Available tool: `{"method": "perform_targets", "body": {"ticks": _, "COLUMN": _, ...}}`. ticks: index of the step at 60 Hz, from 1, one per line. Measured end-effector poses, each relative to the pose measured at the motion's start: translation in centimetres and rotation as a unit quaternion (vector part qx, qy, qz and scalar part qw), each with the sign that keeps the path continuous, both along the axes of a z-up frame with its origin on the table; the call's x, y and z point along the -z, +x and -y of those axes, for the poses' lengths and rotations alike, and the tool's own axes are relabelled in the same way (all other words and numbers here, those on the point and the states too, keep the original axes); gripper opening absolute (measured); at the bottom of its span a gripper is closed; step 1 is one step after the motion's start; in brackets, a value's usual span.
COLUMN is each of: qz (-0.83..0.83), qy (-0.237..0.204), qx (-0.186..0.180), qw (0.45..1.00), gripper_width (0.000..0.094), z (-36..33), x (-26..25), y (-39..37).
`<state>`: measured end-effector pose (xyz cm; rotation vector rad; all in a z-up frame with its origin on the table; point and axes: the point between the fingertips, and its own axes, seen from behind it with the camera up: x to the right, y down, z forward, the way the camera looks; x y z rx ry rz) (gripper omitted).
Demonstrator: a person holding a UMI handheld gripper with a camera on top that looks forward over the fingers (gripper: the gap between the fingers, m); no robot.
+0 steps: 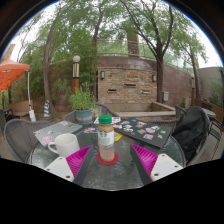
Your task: Pour water
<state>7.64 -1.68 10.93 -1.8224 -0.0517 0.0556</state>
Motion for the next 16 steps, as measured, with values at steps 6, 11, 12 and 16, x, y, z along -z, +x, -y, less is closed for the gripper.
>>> {"method": "perform_targets", "body": {"ticks": 6, "qz": 0.01, "qy": 0.004, "qx": -0.003, "qw": 1.0, "gripper_width": 0.083, "z": 5.4, "x": -2.3, "y": 0.4}}
{"method": "perform_targets", "body": {"ticks": 11, "qz": 0.012, "qy": 0.003, "qx": -0.011, "qw": 1.0, "gripper_width": 0.0829, "z": 9.4, "x": -3.5, "y": 0.4}}
{"method": "perform_targets", "body": {"ticks": 12, "qz": 0.013, "qy": 0.003, "qx": -0.012, "qw": 1.0, "gripper_width": 0.0832, "z": 10.2, "x": -3.7, "y": 0.4}}
{"method": "perform_targets", "body": {"ticks": 16, "qz": 0.013, "qy": 0.005, "qx": -0.015, "qw": 1.0, "gripper_width": 0.0836, "z": 12.7, "x": -4.6, "y": 0.7}}
